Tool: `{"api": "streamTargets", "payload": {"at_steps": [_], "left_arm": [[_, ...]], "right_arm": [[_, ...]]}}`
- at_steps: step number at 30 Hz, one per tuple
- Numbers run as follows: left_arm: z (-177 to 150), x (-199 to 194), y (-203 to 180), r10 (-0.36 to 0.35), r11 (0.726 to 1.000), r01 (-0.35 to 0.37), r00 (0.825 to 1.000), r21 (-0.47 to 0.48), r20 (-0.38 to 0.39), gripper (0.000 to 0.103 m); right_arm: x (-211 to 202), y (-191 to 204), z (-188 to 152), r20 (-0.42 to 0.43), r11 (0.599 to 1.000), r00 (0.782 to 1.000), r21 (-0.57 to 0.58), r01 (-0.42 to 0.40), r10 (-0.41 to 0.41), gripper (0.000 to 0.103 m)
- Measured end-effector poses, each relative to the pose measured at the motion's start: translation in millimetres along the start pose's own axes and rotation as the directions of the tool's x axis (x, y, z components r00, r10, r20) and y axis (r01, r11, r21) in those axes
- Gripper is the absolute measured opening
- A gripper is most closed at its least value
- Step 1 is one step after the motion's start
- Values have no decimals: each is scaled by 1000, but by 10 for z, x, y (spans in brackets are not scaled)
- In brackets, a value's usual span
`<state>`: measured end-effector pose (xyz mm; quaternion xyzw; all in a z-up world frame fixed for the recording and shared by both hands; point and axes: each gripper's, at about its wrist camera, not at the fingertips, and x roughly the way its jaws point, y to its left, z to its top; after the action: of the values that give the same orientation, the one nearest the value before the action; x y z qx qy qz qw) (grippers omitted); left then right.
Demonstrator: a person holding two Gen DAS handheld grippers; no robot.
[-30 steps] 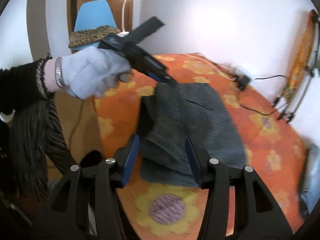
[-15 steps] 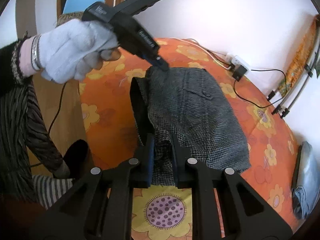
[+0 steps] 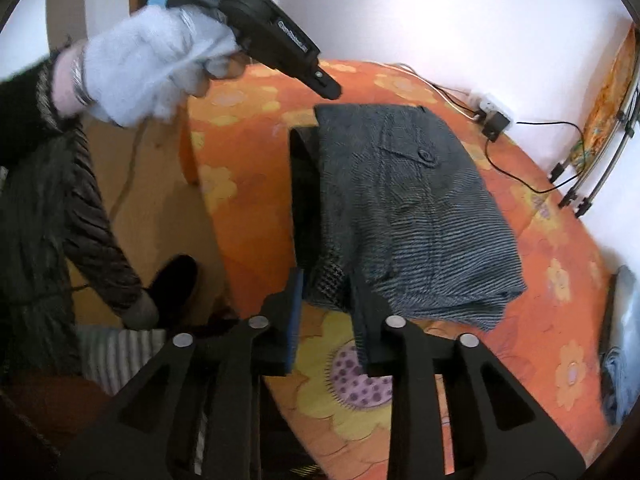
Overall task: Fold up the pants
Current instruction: 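Press the folded shorts with the left gripper while the right gripper opens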
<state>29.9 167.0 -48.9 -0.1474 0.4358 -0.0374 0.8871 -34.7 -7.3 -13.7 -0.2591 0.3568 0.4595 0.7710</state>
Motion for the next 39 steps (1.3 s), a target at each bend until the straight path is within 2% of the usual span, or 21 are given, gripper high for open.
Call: {"api": "streamTargets", "payload": {"at_steps": [1, 3, 4, 7, 9, 11, 13, 18, 21, 25, 28, 30, 31, 32, 34, 37, 39], "left_arm": [[25, -39, -45, 12, 1000, -13, 1000, 24, 21, 4], [84, -76, -154, 4, 998, -7, 999, 60, 50, 4], [103, -61, -203, -9, 997, 5, 999, 73, 51, 5], [116, 50, -384, -60, 991, 56, 998, 119, 26, 5], [69, 164, -541, -86, 983, 87, 996, 161, -14, 5], [-16, 258, -702, -102, 970, 113, 993, 215, -62, 5], [-99, 325, -831, -83, 960, 102, 993, 261, -85, 5], [-355, 555, -895, -13, 942, 64, 988, 330, -156, 5], [-422, 513, -892, -9, 931, 59, 990, 359, -141, 5], [-454, 476, -864, -14, 933, 65, 989, 354, -144, 5], [-451, 376, -901, 20, 922, 22, 994, 386, -105, 5], [-424, 306, -904, 45, 915, -18, 997, 402, -58, 7], [-400, 283, -897, 51, 915, -30, 998, 403, -39, 12], [-372, 266, -888, 55, 914, -40, 998, 403, -25, 17], [-308, 238, -875, 68, 911, -66, 998, 408, 8, 19], [-219, 210, -870, 75, 906, -87, 996, 415, 47, 20], [-178, 210, -855, 68, 907, -85, 996, 412, 56, 25]], "right_arm": [[-74, -48, 16, 18, 999, 999, 26, -33, 33, 32], [-213, -135, 48, 69, 995, 996, 79, -55, 50, 32], [-267, -211, 70, 95, 993, 995, 112, -43, 32, 32], [-325, -492, 103, 140, 968, 985, 246, 60, -96, 32], [-269, -728, 91, 140, 927, 976, 358, 108, -168, 32], [-142, -959, 53, 137, 882, 976, 463, 86, -167, 32], [4, -1072, 15, 114, 857, 980, 508, 81, -160, 32], [285, -1029, -55, 23, 873, 992, 477, 102, -128, 32], [351, -990, -138, -16, 872, 991, 473, 124, -132, 32], [451, -944, -267, -68, 874, 988, 460, 156, -141, 32], [388, -961, -315, -51, 855, 989, 499, 144, -136, 32], [286, -999, -342, -25, 828, 992, 548, 120, -128, 32], [231, -1023, -364, -17, 807, 991, 579, 118, -132, 37], [198, -1039, -380, -14, 792, 990, 597, 124, -144, 49], [123, -1069, -428, 5, 752, 983, 645, 137, -183, 64], [104, -1116, -470, -6, 701, 984, 701, 132, -179, 66], [113, -1150, -495, -25, 670, 985, 729, 137, -174, 67]]}}
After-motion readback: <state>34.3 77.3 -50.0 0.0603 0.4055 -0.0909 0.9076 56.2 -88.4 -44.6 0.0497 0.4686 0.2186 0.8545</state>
